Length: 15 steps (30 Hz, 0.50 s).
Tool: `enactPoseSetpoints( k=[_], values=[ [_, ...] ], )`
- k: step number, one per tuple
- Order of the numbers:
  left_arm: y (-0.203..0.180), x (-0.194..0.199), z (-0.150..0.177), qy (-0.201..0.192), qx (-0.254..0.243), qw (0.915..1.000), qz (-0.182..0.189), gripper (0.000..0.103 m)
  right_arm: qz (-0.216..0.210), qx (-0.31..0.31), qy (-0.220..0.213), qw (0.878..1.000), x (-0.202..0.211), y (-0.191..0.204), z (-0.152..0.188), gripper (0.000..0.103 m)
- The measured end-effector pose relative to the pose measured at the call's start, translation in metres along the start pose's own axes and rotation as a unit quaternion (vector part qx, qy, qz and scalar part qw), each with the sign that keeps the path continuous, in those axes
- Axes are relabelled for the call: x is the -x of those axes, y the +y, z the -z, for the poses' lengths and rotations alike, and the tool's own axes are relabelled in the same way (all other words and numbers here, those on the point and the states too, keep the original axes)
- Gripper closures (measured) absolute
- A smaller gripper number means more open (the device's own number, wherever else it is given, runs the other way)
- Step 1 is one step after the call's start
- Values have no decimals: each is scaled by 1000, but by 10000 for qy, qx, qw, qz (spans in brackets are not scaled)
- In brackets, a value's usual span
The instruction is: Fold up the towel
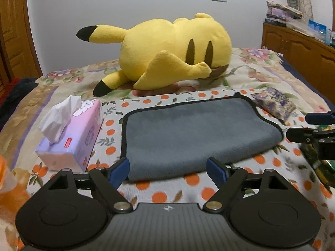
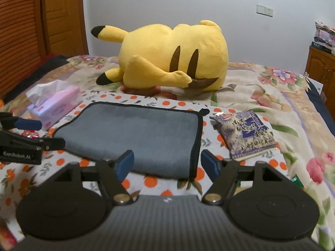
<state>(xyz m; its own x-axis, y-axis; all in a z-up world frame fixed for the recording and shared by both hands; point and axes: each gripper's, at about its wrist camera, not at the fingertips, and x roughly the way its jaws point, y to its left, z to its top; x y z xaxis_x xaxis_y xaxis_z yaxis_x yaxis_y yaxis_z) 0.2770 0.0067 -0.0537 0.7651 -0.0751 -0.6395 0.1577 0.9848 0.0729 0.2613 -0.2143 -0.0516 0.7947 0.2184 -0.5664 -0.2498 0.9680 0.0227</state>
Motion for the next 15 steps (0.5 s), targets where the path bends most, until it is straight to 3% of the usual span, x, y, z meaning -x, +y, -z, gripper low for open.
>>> enactPoseSetpoints(
  k=[9,15],
  values=[
    [-14,46,9,-40,-206,9998,33,14,15,1,-137,9999,44,8,5,20],
    [-24,78,14,-143,-274,9995,46,4,62,-74,-208,9997,68,10,10,12]
  ],
)
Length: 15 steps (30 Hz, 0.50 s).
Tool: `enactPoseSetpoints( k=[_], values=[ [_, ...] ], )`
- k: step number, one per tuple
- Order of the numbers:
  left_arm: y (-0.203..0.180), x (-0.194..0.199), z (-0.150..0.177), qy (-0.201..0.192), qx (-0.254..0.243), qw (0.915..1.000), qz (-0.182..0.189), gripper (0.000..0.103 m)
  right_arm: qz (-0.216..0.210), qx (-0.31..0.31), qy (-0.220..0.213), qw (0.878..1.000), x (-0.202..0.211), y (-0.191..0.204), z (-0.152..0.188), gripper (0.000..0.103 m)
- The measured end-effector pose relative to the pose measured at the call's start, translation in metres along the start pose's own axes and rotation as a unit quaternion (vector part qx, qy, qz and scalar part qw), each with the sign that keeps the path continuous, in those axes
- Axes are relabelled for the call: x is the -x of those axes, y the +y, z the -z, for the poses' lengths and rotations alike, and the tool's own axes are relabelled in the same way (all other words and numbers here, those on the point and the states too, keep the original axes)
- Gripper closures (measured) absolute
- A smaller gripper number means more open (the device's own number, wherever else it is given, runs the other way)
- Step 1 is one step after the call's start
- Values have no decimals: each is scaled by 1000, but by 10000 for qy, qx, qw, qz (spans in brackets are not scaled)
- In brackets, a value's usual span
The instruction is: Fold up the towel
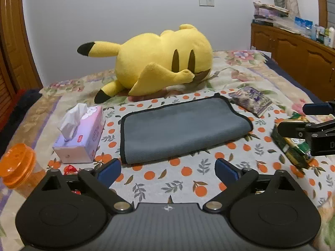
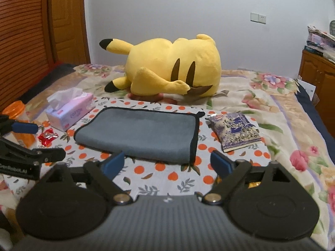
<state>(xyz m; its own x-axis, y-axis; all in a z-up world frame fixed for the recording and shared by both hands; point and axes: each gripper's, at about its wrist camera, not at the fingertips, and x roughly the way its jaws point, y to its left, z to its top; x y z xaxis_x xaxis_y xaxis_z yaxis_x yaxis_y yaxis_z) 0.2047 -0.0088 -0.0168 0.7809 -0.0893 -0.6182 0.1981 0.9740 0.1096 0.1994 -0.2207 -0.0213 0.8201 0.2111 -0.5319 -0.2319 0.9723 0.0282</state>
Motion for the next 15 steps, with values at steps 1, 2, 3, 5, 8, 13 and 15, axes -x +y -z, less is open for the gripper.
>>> enactPoseSetpoints(
  k=[1,2,3,5,8,13,15],
  values=[
    [-2,5,1,-12,-15,10000,12,3,11,-10,-17,10000,5,0,1,12],
    [-3,9,1,-14,-21,10000,24,3,19,-29,-22,10000,9,-1,2,11],
    [-5,14,2,-9,-20,10000,32,2,27,-53,-24,10000,13,-1,3,9],
    [-7,25,4,-2,13,10000,54,2,46,-108,-40,9999,22,-1,4,5],
    [-9,44,7,-23,46,9999,96,2,40,-159,-56,9999,37,-1,4,4],
    [-14,72,9,-87,61,9999,93,1,44,-132,-173,9998,61,1,2,0],
    [-15,83,10,-138,80,9998,74,0,44,-164,-224,9996,70,0,2,0]
  ],
)
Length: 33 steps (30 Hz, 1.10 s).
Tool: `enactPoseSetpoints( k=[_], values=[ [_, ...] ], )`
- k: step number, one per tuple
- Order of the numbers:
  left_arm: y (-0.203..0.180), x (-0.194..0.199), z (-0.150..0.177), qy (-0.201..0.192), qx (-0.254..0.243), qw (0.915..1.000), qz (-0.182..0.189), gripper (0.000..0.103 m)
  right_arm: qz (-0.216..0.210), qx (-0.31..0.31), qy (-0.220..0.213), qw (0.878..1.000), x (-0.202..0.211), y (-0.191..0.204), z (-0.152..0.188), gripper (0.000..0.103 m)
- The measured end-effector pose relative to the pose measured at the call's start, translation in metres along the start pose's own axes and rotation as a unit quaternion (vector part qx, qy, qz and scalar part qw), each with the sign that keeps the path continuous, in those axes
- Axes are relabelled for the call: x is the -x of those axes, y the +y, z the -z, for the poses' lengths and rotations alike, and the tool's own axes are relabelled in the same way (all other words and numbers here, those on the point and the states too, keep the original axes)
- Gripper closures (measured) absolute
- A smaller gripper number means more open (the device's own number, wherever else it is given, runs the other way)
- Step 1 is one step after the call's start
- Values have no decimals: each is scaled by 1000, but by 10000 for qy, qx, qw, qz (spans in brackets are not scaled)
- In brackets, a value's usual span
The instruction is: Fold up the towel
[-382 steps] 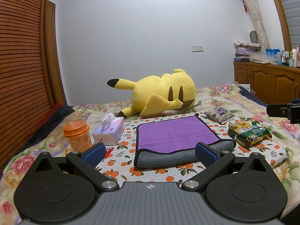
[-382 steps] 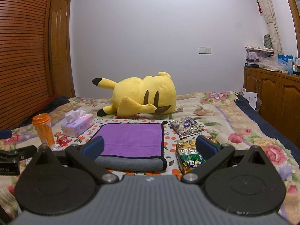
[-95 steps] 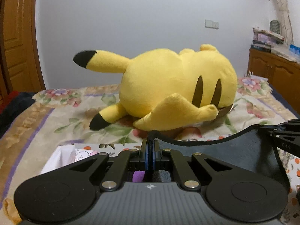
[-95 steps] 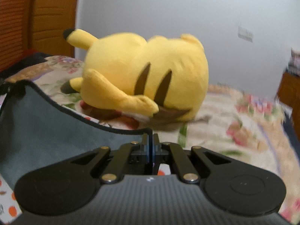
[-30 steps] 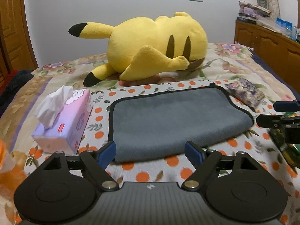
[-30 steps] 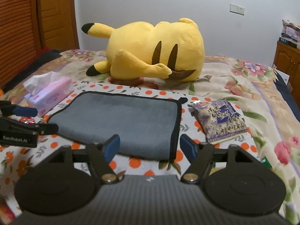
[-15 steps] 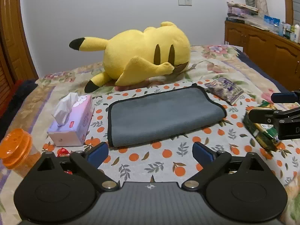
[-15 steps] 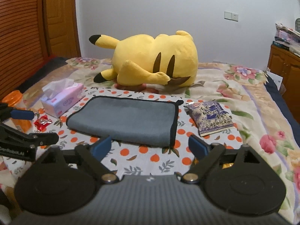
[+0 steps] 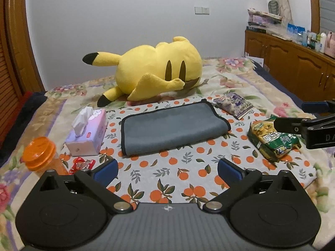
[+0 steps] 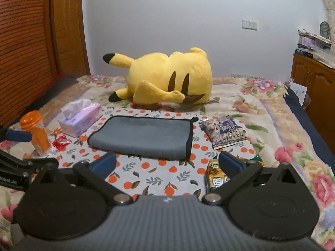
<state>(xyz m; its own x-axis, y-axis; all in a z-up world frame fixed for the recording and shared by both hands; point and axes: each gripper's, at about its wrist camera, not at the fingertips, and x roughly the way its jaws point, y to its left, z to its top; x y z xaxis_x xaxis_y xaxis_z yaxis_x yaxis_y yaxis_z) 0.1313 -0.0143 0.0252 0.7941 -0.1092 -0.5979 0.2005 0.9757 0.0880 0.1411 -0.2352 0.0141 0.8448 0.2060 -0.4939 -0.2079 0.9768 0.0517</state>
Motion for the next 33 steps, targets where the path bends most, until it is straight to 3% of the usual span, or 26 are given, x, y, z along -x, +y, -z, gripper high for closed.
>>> enactPoseSetpoints(
  k=[10,17,33],
  values=[
    [-7,36,7,-90,128,9998,-85,0,81,-48,-154,9998,34,0,7,0],
    [-7,51,17,-142,309,9988,-342,0,89,-44,-210,9997,50,5,17,0],
    [-12,53,54,95,275,9990,-342,0,72,-134,-94,9998,62,13,47,0]
  ],
)
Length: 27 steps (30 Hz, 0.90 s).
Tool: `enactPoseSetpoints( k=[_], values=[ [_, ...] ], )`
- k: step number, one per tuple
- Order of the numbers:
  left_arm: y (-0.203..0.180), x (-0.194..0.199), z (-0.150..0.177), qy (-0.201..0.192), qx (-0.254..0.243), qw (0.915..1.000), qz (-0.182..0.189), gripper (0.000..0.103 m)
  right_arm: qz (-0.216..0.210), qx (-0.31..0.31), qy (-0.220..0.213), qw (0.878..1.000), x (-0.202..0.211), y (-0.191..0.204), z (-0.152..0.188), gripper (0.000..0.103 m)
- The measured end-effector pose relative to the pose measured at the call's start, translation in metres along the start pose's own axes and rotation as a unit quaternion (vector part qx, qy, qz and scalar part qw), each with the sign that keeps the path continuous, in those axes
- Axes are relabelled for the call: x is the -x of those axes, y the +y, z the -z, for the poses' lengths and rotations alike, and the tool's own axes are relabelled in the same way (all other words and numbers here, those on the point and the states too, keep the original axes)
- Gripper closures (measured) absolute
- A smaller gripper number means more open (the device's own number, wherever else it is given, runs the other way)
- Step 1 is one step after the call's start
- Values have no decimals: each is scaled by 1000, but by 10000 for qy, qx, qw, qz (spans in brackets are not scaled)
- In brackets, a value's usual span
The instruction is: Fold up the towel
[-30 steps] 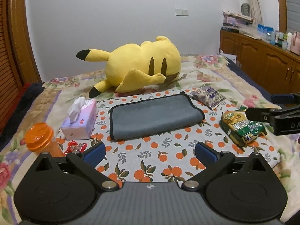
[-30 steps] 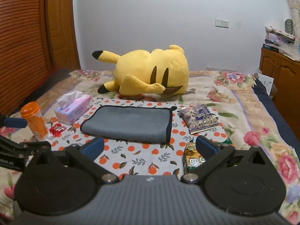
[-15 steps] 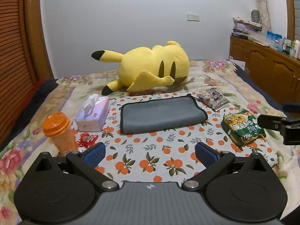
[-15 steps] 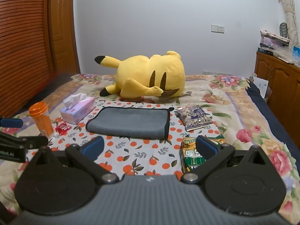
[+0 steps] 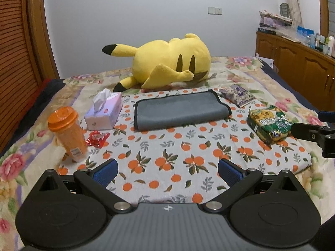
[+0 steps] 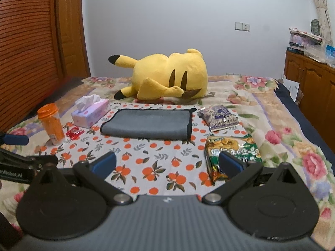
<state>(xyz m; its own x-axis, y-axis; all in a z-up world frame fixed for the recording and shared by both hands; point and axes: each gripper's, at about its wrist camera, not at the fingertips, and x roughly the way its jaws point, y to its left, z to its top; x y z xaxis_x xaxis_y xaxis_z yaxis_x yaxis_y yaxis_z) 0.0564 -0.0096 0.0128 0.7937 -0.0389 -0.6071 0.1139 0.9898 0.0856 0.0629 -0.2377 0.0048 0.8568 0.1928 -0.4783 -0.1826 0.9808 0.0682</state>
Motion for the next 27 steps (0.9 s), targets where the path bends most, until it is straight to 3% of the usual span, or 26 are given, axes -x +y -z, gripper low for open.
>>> enactPoseSetpoints(
  k=[11,27],
  values=[
    [7,-10,24,175,180,9997,65,0,46,-87,131,9999,-5,-4,18,0],
    [7,-5,47,159,13,9998,-95,0,89,46,119,9999,0,5,31,0]
  ],
)
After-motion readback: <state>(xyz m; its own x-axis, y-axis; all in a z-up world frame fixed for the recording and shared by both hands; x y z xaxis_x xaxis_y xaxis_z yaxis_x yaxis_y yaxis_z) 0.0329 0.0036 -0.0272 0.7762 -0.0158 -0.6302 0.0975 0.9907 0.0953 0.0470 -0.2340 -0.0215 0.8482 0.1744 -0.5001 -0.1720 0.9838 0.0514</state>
